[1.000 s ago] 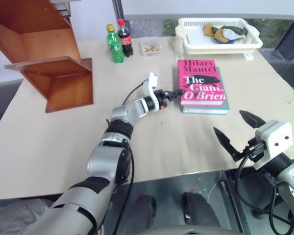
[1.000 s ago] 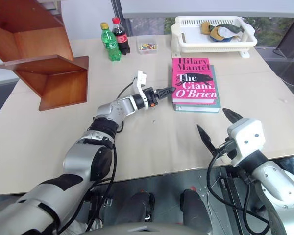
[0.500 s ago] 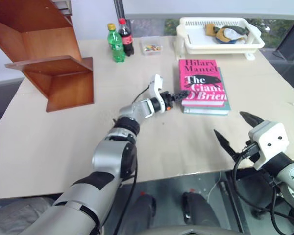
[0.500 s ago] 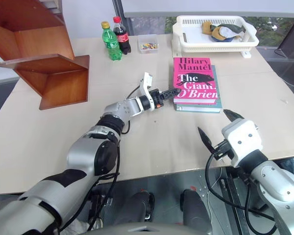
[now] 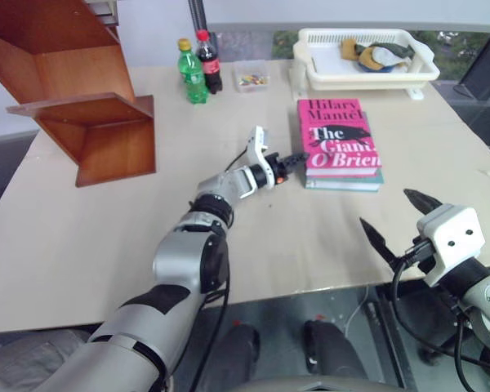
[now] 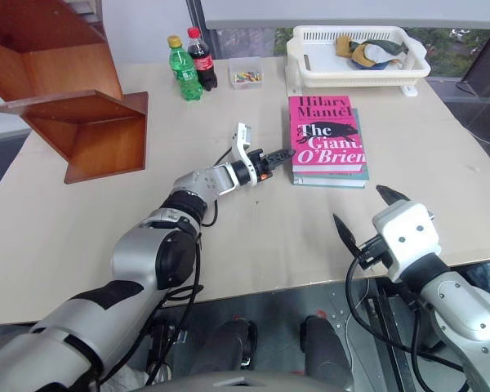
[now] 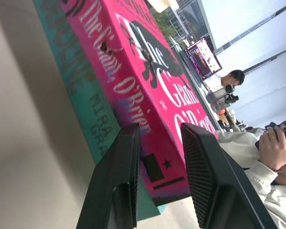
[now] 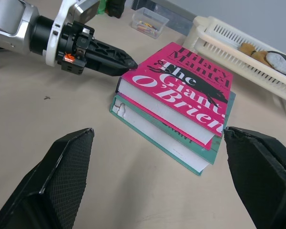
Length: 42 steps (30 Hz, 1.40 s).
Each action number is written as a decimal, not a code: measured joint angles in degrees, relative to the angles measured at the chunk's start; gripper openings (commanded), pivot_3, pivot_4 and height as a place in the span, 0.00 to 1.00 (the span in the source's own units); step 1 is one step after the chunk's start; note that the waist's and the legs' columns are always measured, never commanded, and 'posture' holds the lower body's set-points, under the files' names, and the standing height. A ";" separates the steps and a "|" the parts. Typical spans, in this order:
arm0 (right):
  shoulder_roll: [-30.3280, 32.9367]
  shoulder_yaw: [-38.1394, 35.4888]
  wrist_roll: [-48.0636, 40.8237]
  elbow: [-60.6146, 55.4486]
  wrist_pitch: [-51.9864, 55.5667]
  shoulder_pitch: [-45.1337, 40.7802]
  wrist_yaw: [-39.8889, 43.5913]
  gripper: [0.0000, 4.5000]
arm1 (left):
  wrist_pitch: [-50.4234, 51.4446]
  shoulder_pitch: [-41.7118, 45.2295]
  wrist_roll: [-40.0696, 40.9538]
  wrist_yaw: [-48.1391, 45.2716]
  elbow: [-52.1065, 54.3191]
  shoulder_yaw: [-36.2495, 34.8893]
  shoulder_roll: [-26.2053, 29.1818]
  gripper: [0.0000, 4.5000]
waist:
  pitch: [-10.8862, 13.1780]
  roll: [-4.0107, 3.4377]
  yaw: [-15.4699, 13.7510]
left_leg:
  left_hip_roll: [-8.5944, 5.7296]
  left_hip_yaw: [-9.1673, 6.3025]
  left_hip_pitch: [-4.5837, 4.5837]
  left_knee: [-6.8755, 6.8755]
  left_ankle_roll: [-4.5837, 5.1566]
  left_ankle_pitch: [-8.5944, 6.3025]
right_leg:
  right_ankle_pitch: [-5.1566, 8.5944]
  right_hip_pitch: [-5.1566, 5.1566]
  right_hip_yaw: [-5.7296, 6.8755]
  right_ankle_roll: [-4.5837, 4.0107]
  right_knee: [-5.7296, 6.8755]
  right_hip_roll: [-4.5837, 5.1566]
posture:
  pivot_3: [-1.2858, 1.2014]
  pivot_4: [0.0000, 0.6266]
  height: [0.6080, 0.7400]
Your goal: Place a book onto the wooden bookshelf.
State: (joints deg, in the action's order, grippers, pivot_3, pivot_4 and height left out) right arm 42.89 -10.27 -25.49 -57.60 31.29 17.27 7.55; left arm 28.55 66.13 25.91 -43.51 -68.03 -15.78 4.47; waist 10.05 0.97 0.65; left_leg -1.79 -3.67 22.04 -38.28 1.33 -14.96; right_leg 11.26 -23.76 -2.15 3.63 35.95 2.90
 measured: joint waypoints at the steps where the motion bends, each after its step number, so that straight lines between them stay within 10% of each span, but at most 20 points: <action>1: 0.10 0.00 -0.12 0.00 -0.18 0.12 -0.19 1.00 | 0.10 0.00 0.00 0.00 0.00 -0.01 -0.01 0.33 | 0.00 0.00 0.00 | 0.00 -0.01 0.00 0.00 0.00 0.00 | 0.00 0.00 0.00 0.00 0.00 0.00 | 0.52 0.24 1.00; 11: 1.03 0.00 -0.76 0.00 -0.14 -0.02 -0.61 1.00 | -0.40 0.10 -1.15 2.59 0.00 -0.13 -1.00 0.33 | -0.01 0.01 -0.04 | 0.00 0.00 -0.02 -0.02 0.00 0.00 | -0.01 0.04 0.00 0.01 0.00 0.00 | 0.52 0.24 1.00; 19: 1.17 0.00 -1.04 0.00 -0.08 -0.68 -0.78 1.00 | -0.30 0.10 -2.61 4.47 -0.05 -0.01 -1.13 0.95 | -0.01 0.02 -0.04 | 0.00 0.00 -0.01 -0.03 0.00 0.00 | -0.01 0.03 0.00 0.02 0.00 0.00 | 0.52 0.24 1.00; 37: 0.46 0.45 0.61 0.27 3.53 -2.65 -3.19 1.00 | -6.14 4.63 -3.25 12.69 -5.01 -5.29 -4.99 0.95 | 0.01 0.05 -0.10 | -0.01 0.03 0.00 -0.04 0.00 0.00 | -0.02 0.03 -0.01 0.04 0.00 0.00 | 0.52 0.24 1.00; 42: -4.38 1.96 6.03 17.90 5.09 -13.33 -4.26 0.60 | -6.65 4.71 -3.41 12.78 -5.20 -6.17 -5.31 0.96 | 0.00 0.19 0.02 | 0.00 0.12 -0.05 -0.05 0.00 0.00 | -0.07 0.03 -0.08 0.08 0.02 -0.01 | 0.52 0.24 1.00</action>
State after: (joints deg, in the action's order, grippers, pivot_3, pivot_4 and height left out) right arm 38.52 -8.31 -19.46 -39.70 36.38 3.94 3.30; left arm 21.90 70.84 22.51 -30.72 -73.23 -21.96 -0.83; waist 10.05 1.16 0.67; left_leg -1.79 -3.55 21.99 -38.32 1.33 -14.96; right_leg 11.19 -23.73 -2.23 3.71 35.97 2.89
